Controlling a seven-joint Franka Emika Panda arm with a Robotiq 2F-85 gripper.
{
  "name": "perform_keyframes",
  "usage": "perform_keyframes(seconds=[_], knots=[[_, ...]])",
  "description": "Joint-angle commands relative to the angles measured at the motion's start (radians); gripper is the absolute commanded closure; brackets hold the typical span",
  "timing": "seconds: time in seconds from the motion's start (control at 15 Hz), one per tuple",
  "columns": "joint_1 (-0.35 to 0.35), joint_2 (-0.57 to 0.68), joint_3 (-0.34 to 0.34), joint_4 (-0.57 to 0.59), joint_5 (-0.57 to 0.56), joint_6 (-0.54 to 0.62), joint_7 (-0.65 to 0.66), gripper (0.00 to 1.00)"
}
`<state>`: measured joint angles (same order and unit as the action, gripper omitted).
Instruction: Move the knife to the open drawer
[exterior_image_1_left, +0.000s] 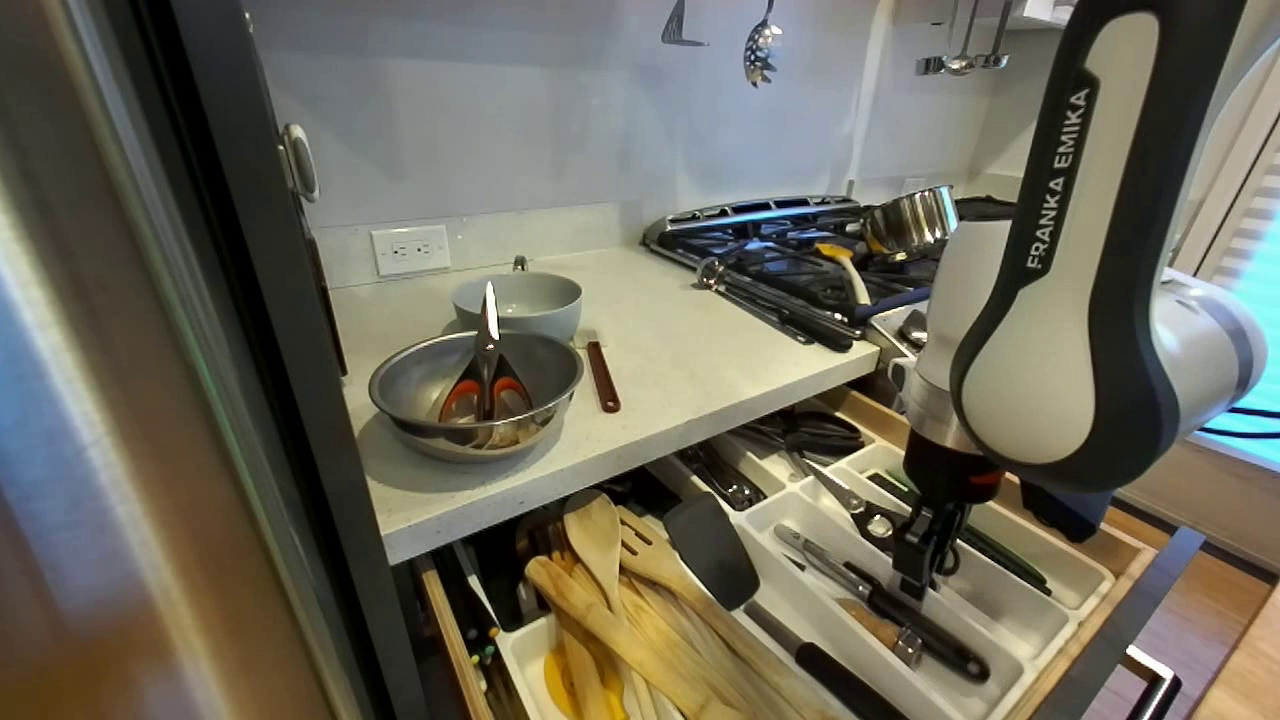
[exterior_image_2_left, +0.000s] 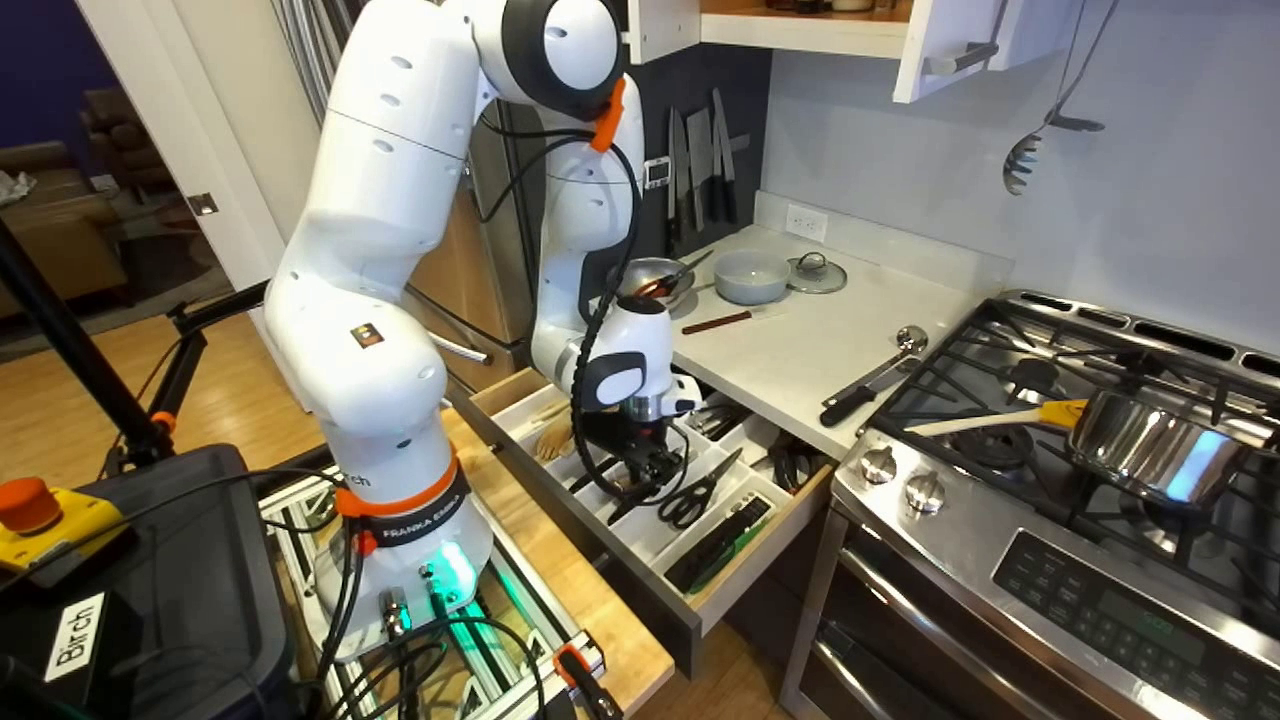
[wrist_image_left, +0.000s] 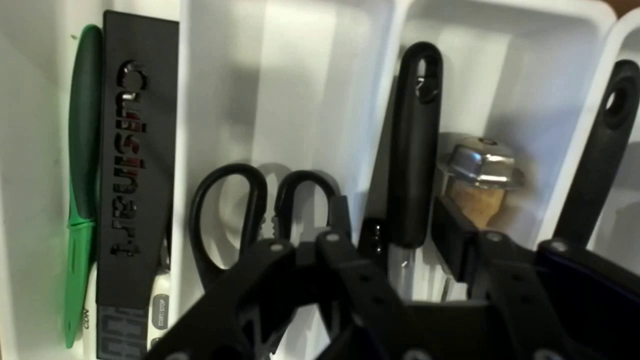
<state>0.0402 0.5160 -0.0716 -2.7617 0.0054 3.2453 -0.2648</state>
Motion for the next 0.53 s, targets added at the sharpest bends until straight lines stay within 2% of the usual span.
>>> perform_keyframes(seconds=[0.0,0.13,0.2,0.27,0.33,0.4,0.47], knots=[[-0.051,-0.03,0.041,0.005,-0.069,-0.001,0.027,0.21],[-0.07,-0.093,0.047,0.016,-0.095,-0.05,0.015,0.05],[-0.121,-0.154,0.079,-0.001,-0.121,-0.082,-0.002,0.01],[-0.245,-0.243,0.189,-0.063,-0.17,-0.107,-0.03,0.0],[-0.287,-0.217,0.244,-0.011,-0.2,-0.119,-0.064,0.0],[-0.338,-0.231,0.26,0.015,-0.237,-0.138,-0.125,0.0],[-0.416,-0.248,0.333,0.015,-0.247,-0.118,-0.168,0.0]])
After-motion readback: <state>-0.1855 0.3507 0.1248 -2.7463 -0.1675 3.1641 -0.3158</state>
